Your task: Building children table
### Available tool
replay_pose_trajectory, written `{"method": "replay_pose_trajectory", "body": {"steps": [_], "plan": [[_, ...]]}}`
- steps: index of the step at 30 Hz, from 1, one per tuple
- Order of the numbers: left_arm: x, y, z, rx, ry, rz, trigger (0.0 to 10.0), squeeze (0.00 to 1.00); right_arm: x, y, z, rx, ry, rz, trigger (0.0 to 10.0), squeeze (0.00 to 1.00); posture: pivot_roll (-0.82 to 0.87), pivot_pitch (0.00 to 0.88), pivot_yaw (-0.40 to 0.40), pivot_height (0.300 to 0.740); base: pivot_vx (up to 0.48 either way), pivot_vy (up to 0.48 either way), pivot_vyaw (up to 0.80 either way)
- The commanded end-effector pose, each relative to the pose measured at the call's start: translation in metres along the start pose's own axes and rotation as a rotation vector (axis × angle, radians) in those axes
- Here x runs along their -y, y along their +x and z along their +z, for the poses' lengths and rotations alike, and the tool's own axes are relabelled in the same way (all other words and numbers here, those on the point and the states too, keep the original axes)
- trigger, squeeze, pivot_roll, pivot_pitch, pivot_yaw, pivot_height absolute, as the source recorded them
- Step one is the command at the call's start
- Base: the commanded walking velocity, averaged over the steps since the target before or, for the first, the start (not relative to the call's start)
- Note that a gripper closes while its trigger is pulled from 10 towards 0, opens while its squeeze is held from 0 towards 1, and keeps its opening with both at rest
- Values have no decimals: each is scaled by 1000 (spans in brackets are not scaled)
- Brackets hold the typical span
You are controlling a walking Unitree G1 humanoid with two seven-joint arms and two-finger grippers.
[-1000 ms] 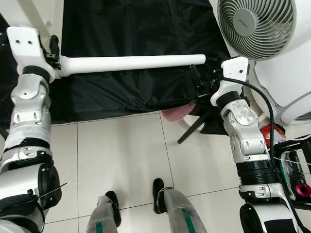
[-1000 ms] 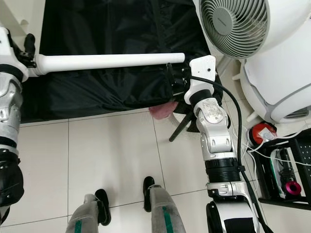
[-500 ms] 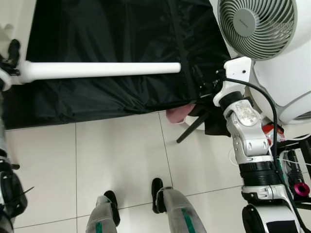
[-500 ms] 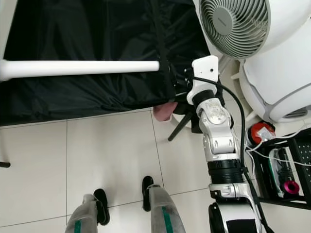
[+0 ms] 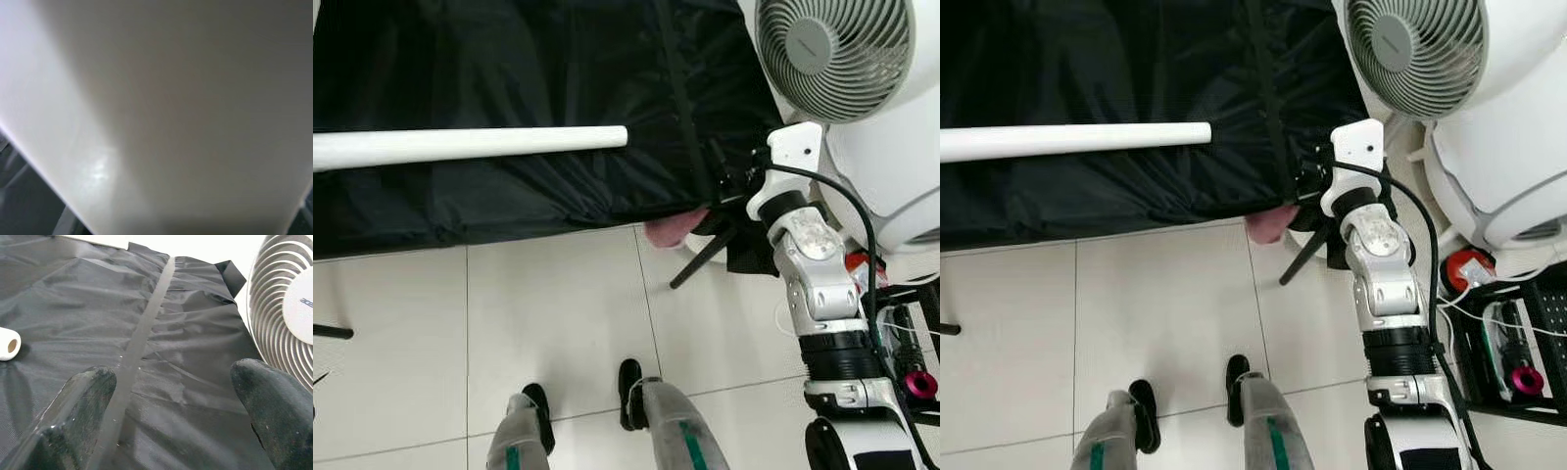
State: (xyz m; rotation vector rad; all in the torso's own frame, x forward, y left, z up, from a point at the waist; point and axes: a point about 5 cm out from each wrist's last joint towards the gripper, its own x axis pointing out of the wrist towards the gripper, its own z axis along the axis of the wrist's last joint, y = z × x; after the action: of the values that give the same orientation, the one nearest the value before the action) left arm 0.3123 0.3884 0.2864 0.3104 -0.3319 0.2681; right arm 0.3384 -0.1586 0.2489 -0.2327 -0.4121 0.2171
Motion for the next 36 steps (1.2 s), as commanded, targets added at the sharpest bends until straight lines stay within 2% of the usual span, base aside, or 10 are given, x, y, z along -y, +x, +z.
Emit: {"method": "replay_pose_trajectory", "body": {"steps": [1,2,3,7,8,11,15,20,30,36], "plan": [[7,-4,6,33,151,-75,10000,0,0,-5,-3,-16,-3,1,10000,0,-51,392,5,740,0,0,0],[7,-4,6,33,151,-75,10000,0,0,-5,-3,-16,-3,1,10000,0,-51,392,5,740,0,0,0],[15,-4,5,50,112,-86,10000,1000,0,-5,-4,-17,-2,2,10000,0,-52,393,6,740,0,0,0],[37,-4,5,78,78,-139,10000,1000,0,-6,-4,-21,-2,4,10000,0,-50,394,7,740,0,0,0],[52,-4,8,108,78,-191,10000,0,-1,-7,-5,-23,-1,5,10000,0,-49,395,5,740,0,0,0],[65,-5,12,148,64,-242,10000,0,-1,-7,-6,-26,0,6,10000,0,-47,397,4,740,0,0,0],[107,-14,29,239,48,-418,10000,0,-4,-7,-7,-27,6,18,10000,0,-43,392,7,740,0,0,0],[123,-26,38,264,72,-495,10000,0,-6,-6,-7,-24,13,24,10000,0,-37,385,8,740,0,0,0],[123,-47,38,225,219,-548,10000,0,-16,-1,-6,-10,38,75,10000,0,-10,380,-6,740,0,0,0],[103,-42,35,164,243,-372,10000,0,-19,1,-5,-2,45,93,10000,0,-7,381,-11,740,0,0,0]]}}
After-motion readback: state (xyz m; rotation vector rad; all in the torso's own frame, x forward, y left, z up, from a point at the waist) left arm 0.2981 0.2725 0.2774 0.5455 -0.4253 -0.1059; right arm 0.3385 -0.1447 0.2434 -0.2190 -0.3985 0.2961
